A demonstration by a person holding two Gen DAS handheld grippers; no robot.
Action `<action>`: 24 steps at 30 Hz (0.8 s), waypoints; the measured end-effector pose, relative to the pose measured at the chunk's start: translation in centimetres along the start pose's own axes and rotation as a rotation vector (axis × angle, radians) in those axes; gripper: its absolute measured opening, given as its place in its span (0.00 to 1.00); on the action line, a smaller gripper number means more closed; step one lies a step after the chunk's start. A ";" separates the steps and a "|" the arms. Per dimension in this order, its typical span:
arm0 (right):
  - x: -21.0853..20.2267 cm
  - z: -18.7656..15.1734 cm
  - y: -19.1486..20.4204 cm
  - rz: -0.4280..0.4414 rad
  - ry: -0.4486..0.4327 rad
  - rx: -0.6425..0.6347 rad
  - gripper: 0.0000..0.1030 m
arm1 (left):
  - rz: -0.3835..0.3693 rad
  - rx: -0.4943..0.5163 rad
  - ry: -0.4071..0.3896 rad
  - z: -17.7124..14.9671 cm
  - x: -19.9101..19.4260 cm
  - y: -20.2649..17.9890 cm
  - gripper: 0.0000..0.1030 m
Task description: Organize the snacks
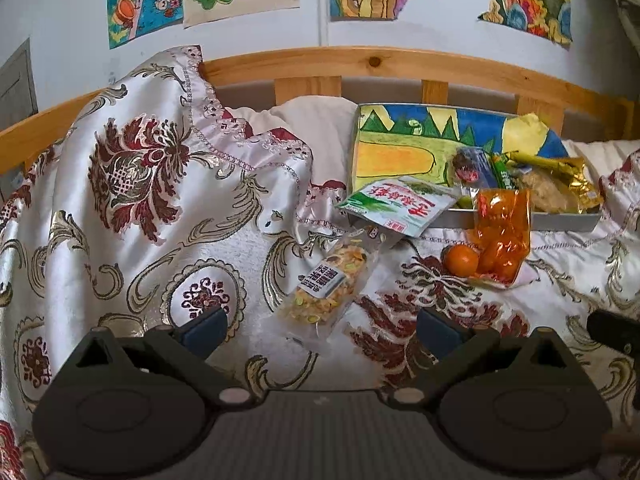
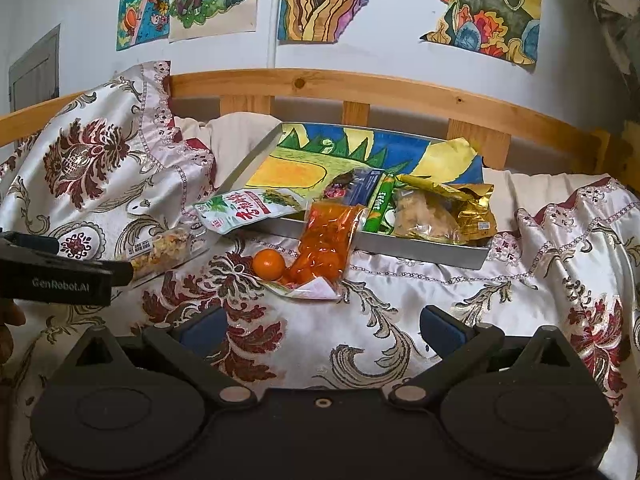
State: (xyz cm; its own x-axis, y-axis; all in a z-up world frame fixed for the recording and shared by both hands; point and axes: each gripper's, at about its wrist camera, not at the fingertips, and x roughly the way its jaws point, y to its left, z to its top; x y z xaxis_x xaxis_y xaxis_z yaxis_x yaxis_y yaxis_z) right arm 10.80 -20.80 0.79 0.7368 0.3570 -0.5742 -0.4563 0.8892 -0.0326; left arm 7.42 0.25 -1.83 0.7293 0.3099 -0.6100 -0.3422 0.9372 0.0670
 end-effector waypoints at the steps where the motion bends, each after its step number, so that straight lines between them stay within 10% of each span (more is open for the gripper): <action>1: 0.0 0.0 0.0 0.001 0.000 0.001 0.99 | 0.000 -0.002 0.001 0.0 0.1 0.0 0.99; 24: 2.4 1.0 -0.6 0.062 -0.002 0.001 0.99 | 0.038 -0.008 0.040 0.1 1.6 -0.6 0.99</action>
State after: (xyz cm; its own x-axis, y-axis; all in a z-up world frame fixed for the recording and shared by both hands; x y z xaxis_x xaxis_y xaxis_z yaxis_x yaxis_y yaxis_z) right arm 13.33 -20.20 0.24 0.7082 0.4117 -0.5736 -0.5005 0.8657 0.0033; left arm 8.82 0.20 -2.79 0.6916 0.3381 -0.6383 -0.3739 0.9236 0.0841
